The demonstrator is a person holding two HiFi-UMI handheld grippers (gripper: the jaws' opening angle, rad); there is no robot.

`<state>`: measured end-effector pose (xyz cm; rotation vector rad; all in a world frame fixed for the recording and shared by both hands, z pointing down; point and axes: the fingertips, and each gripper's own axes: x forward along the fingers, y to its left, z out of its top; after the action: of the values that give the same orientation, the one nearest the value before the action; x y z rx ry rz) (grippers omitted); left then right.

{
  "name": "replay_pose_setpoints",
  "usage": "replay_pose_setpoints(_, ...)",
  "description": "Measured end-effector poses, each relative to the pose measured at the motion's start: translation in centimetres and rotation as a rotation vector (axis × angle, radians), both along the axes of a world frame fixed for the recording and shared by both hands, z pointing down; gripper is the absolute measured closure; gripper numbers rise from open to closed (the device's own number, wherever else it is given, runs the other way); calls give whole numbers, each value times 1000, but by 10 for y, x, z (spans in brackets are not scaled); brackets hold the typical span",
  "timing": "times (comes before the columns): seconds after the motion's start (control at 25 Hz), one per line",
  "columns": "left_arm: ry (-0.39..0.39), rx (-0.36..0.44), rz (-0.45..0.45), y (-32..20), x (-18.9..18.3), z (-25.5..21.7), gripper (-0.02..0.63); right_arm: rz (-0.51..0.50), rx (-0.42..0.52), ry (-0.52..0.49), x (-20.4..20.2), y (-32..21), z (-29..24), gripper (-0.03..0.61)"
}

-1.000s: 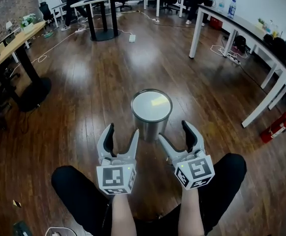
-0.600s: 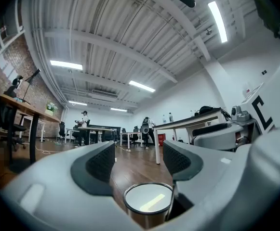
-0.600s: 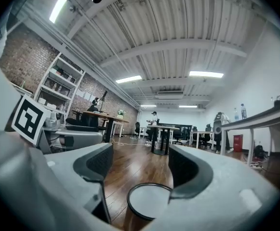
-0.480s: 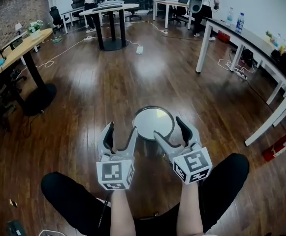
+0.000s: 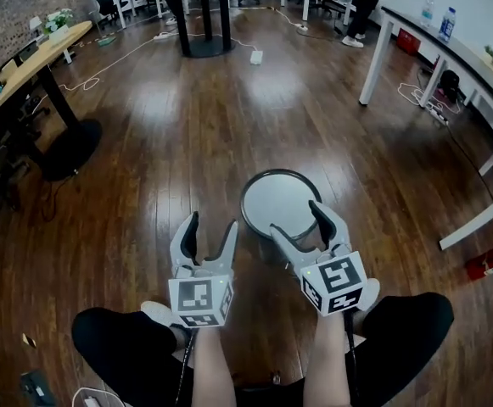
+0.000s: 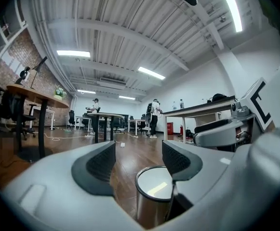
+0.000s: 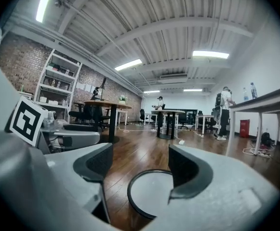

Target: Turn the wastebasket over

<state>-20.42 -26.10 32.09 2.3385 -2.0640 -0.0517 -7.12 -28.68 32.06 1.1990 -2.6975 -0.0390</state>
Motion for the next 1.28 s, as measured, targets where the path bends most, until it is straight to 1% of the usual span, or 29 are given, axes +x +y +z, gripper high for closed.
replay_pose_setpoints(0.12,19,-46,-14,-11,-7,27,285,-35,-39,119,-13,-14,36,230)
replay_pose_setpoints(0.24,41,-89,-28,-22,-17,54,288,-103,-105,243,-31,-22,76,230)
replay_pose_setpoints(0.4,71,-150,-56,-37,-39,96,292,-215,-168,396,-67,-34,127,278)
replay_pose_setpoints(0.52,106,-195,-78,-39,-48,125,296,-256,-215,501,-80,-39,159,313)
replay_pose_setpoints(0.68,138,-237,-94,-40,-59,153,301,-256,-235,594,-96,-51,186,365)
replay_pose_setpoints(0.84,168,-281,-112,-37,-67,180,302,-279,-255,678,-107,-57,216,390)
replay_pose_setpoints(1.0,208,-311,-121,-40,-68,194,304,-248,-238,770,-106,-67,227,456)
replay_pose_setpoints(1.04,221,-316,-124,-41,-69,196,304,-240,-238,786,-107,-68,228,456)
replay_pose_setpoints(1.16,240,-327,-127,-46,-69,199,305,-214,-258,806,-109,-69,229,463)
replay_pose_setpoints(1.28,244,-321,-123,-51,-67,194,305,-199,-283,773,-110,-69,226,476)
